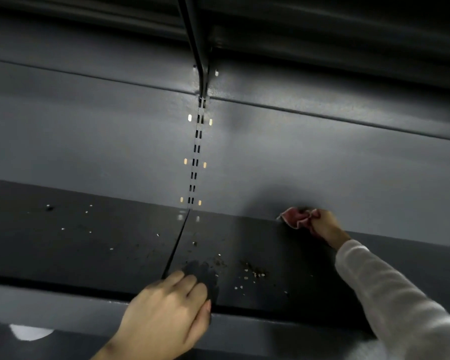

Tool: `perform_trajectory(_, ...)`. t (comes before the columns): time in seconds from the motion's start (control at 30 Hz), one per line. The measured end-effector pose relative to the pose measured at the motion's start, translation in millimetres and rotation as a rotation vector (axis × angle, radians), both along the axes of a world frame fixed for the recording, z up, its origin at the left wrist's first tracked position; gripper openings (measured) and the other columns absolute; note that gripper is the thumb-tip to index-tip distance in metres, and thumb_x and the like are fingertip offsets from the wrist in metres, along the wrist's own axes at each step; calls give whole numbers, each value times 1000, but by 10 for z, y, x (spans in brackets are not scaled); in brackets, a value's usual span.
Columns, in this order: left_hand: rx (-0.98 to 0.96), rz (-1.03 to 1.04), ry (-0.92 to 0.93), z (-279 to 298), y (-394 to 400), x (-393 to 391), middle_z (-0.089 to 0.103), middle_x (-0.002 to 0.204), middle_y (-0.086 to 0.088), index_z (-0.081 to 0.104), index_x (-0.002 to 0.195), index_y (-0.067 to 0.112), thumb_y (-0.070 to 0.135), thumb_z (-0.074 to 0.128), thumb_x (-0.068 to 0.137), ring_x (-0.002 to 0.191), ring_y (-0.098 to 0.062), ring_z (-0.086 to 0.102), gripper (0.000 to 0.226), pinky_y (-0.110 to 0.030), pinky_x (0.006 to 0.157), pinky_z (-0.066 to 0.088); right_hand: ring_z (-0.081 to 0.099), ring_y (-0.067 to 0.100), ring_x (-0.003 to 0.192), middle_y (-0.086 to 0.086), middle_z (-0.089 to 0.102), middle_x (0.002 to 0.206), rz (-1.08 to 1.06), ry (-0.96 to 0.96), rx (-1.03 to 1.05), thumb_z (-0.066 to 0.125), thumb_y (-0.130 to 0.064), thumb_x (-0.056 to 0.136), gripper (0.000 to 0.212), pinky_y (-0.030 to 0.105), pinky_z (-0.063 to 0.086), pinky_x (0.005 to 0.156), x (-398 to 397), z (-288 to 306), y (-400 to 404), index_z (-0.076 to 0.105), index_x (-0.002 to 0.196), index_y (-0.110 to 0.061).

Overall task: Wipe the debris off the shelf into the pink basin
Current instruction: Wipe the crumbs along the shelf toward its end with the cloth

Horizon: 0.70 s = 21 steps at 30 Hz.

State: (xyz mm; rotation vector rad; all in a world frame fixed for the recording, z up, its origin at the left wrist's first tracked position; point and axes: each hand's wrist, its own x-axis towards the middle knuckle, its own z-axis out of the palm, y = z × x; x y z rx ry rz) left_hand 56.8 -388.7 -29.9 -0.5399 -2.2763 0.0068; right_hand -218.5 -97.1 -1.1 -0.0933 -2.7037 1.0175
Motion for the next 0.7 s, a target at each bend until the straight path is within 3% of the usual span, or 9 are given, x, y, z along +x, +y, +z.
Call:
perform_trajectory(0.1, 4, 2, -2, 2, 9, 4, 52, 50, 2, 53, 50, 18, 31, 46, 71, 48, -17, 55, 26, -17, 38, 41, 59, 38, 109, 21, 65, 116, 48, -53, 213, 47, -12, 91, 26, 37, 45, 91, 116, 4, -98, 64, 108, -4)
perform_trajectory(0.17, 2, 10, -1, 10, 14, 18, 52, 50, 3, 53, 50, 18, 30, 46, 72, 48, -16, 55, 26, -17, 37, 40, 60, 33, 109, 18, 66, 115, 146, -69, 267, 47, -8, 91, 27, 35, 46, 91, 323, 76, -80, 66, 110, -5)
perform_trajectory(0.27, -1, 18, -5, 1, 18, 18, 52, 50, 2, 53, 51, 17, 30, 44, 73, 48, -17, 55, 27, -18, 38, 42, 59, 20, 79, 12, 65, 84, 329, -142, 210, 48, 0, 89, 24, 30, 46, 64, 676, 205, -48, 71, 90, -8)
perform_trajectory(0.33, 2, 24, -15, 2, 18, 10, 52, 50, 2, 53, 51, 17, 29, 43, 74, 48, -17, 55, 28, -18, 38, 42, 57, 15, 59, 7, 65, 64, 439, -218, 34, 45, 7, 87, 25, 20, 38, 48, 866, 326, -46, 69, 88, 0)
perform_trajectory(0.4, 2, 30, -17, 8, 19, 9, 52, 49, 3, 54, 51, 17, 29, 43, 74, 47, -17, 55, 29, -18, 37, 41, 52, 1, 37, -4, 63, 47, 420, -151, -191, 41, 12, 89, 25, 10, 37, 36, 913, 438, -47, 65, 90, 7)
perform_trajectory(0.43, 2, 28, -17, 11, 18, 13, 52, 49, 3, 54, 50, 17, 29, 43, 74, 47, -16, 55, 29, -17, 37, 41, 50, -2, 34, -1, 62, 50, 362, -72, -288, 40, 13, 90, 24, 7, 37, 35, 880, 486, -54, 63, 93, 10)
perform_trajectory(0.53, 3, 17, -17, 20, 9, 25, 52, 49, 4, 54, 50, 18, 30, 43, 74, 47, -15, 55, 29, -16, 37, 40, 55, -6, 42, 7, 63, 78, 158, 99, -357, 46, 16, 86, 25, -1, 40, 44, 715, 486, -154, 60, 107, 14)
perform_trajectory(0.63, 0, 15, -20, 21, 4, 27, 52, 50, 4, 54, 50, 19, 31, 44, 73, 48, -14, 55, 28, -16, 37, 39, 63, 8, 56, 10, 72, 68, 82, -62, -193, 53, 2, 90, 14, 17, 50, 56, 518, 253, -283, 65, 89, 9)
perform_trajectory(0.7, 2, 11, -24, 27, 4, 30, 53, 50, 5, 54, 51, 19, 31, 43, 74, 48, -13, 54, 28, -16, 37, 39, 66, 28, 84, 17, 71, 88, 119, -162, 81, 48, -17, 94, 26, 31, 53, 77, 518, 151, -359, 66, 100, 1)
